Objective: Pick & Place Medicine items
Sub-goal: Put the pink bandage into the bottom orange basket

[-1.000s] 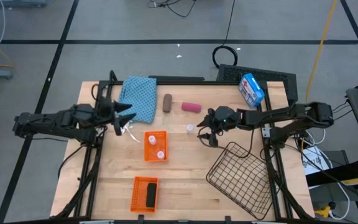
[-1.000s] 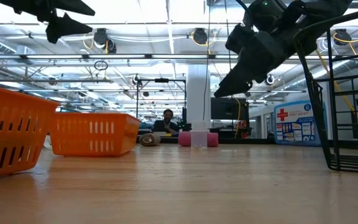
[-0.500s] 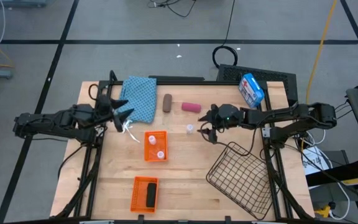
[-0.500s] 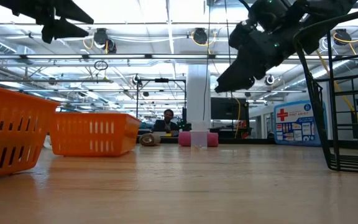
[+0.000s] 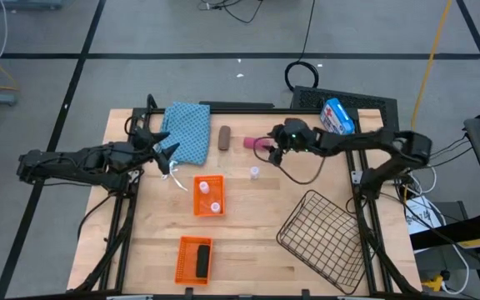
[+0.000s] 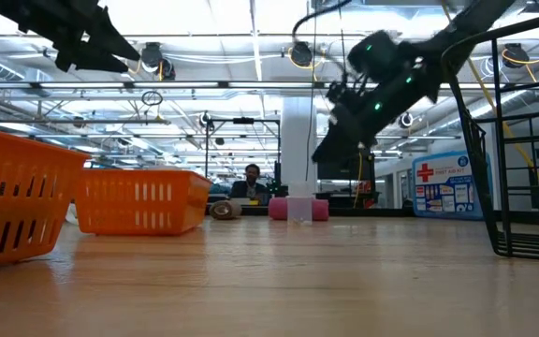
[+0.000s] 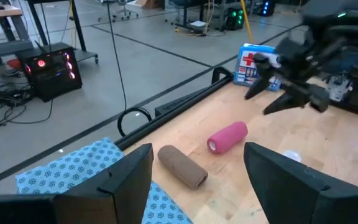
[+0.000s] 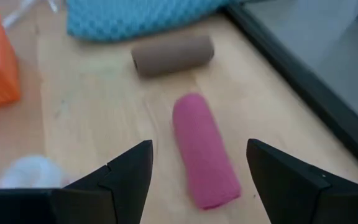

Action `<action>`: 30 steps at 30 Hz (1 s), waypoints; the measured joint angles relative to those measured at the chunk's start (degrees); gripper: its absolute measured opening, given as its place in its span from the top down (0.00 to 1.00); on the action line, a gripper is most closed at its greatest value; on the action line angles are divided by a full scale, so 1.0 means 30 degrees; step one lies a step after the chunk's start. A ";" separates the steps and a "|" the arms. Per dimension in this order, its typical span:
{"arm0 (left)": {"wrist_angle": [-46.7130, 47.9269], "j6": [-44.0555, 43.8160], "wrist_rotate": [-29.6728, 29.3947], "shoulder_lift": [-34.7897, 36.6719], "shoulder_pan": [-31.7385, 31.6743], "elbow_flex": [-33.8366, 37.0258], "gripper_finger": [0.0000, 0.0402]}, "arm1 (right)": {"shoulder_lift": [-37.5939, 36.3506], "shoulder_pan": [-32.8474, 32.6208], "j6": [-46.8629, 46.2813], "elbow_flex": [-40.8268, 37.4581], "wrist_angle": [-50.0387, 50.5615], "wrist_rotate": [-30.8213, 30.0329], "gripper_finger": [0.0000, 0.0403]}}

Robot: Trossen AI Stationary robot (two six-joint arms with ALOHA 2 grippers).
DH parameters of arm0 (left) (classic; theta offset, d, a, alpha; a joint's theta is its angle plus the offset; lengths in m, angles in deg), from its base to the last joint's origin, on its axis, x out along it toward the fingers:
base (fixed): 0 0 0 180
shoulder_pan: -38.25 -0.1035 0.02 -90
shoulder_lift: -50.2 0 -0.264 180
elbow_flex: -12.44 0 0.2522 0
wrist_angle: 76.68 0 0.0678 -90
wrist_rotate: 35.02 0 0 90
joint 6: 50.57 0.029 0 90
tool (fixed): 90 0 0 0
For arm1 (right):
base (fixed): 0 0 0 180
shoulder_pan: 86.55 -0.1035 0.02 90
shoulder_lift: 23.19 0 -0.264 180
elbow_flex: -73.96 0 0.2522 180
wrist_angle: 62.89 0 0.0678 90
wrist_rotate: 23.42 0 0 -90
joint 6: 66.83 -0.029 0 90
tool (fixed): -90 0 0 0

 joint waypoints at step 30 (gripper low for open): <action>-0.1128 -0.0202 -0.0323 -0.0923 -0.0122 0.0007 0.35 | 0.5876 0.0991 0.1046 0.1931 -0.0028 -0.0826 0.78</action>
